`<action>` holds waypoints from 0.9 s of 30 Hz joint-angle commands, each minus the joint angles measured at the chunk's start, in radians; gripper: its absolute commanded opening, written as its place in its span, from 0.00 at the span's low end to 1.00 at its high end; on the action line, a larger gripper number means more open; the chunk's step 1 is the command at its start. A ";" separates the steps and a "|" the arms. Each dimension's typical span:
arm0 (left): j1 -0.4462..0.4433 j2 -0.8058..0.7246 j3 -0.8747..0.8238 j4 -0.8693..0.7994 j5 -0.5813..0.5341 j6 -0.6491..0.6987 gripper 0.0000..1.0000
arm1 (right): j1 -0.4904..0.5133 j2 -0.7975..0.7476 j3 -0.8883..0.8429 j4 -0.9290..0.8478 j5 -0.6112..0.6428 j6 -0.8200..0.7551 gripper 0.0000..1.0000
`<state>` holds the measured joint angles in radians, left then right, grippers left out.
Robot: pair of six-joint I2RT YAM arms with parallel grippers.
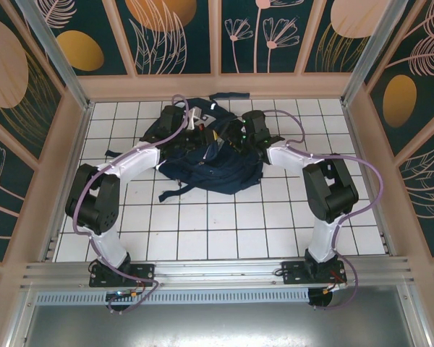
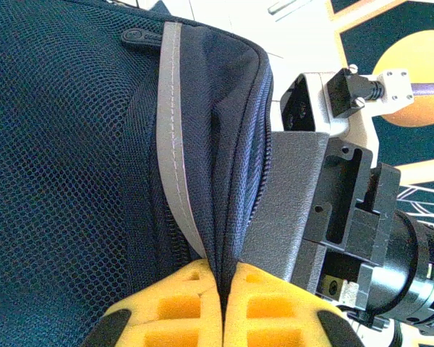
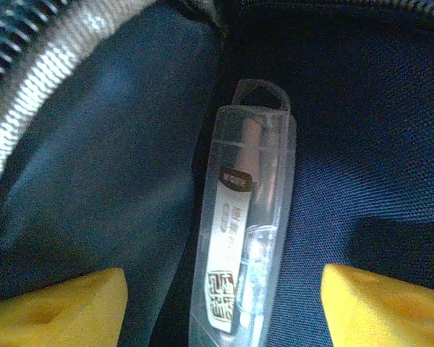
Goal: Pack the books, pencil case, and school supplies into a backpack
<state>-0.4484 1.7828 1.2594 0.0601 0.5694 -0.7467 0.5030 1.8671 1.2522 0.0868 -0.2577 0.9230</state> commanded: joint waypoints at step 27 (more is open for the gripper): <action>-0.030 -0.054 -0.004 0.060 0.106 0.074 0.00 | -0.545 -0.568 -0.479 -0.480 0.334 -0.441 0.93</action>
<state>-0.4660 1.7824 1.2449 0.0551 0.6205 -0.7109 0.0246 1.3605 0.8337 -0.3710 0.0586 0.4538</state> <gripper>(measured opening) 0.057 0.925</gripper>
